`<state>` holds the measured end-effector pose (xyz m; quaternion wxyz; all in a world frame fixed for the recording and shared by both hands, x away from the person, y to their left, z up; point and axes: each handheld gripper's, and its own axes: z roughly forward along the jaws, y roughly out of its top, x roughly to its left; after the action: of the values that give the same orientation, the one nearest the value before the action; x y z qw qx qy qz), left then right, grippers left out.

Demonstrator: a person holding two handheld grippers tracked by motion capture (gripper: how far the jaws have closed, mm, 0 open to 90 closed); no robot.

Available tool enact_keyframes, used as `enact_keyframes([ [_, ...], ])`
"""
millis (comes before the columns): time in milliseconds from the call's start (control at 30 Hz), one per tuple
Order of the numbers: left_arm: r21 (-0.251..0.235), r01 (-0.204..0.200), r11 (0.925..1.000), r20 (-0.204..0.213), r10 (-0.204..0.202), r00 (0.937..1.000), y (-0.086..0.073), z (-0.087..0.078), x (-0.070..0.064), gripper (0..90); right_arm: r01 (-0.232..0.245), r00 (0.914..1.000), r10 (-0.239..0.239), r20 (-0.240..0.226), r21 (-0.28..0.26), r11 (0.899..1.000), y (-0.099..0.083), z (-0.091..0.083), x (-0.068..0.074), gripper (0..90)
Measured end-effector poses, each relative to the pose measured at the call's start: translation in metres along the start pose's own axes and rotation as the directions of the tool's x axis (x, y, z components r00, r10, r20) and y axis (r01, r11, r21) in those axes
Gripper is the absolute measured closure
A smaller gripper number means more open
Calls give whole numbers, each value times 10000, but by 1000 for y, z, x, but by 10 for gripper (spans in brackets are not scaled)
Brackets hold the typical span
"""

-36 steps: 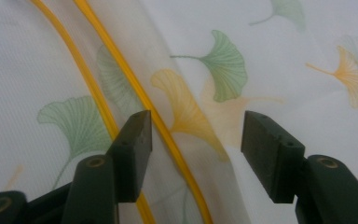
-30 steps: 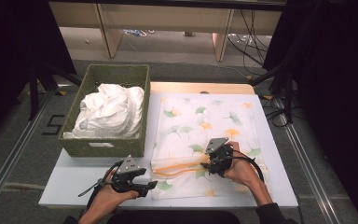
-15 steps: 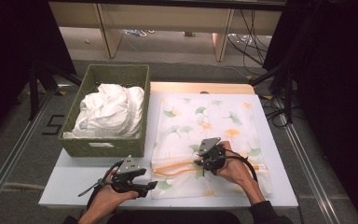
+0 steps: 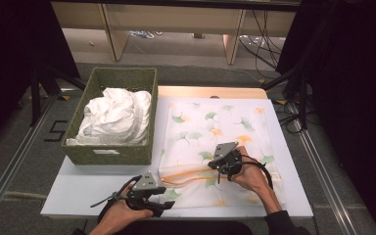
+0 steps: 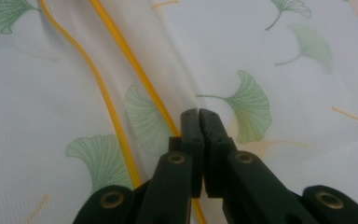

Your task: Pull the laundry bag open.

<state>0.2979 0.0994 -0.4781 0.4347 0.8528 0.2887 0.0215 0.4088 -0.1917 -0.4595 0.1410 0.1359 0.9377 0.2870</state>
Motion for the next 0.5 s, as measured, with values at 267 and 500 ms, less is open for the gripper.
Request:
enact_keyframes([
  [267, 691, -455, 9966, 100, 449, 9989, -1, 17, 1, 461, -46, 10000, 46, 12, -24, 10000, 3, -5, 1, 900],
  [500, 885, -624, 9941, 87, 619, 9980, -2, 18, 2, 530, 254, 9995, -247, 198, -381, 9989, 10, -21, 1, 900],
])
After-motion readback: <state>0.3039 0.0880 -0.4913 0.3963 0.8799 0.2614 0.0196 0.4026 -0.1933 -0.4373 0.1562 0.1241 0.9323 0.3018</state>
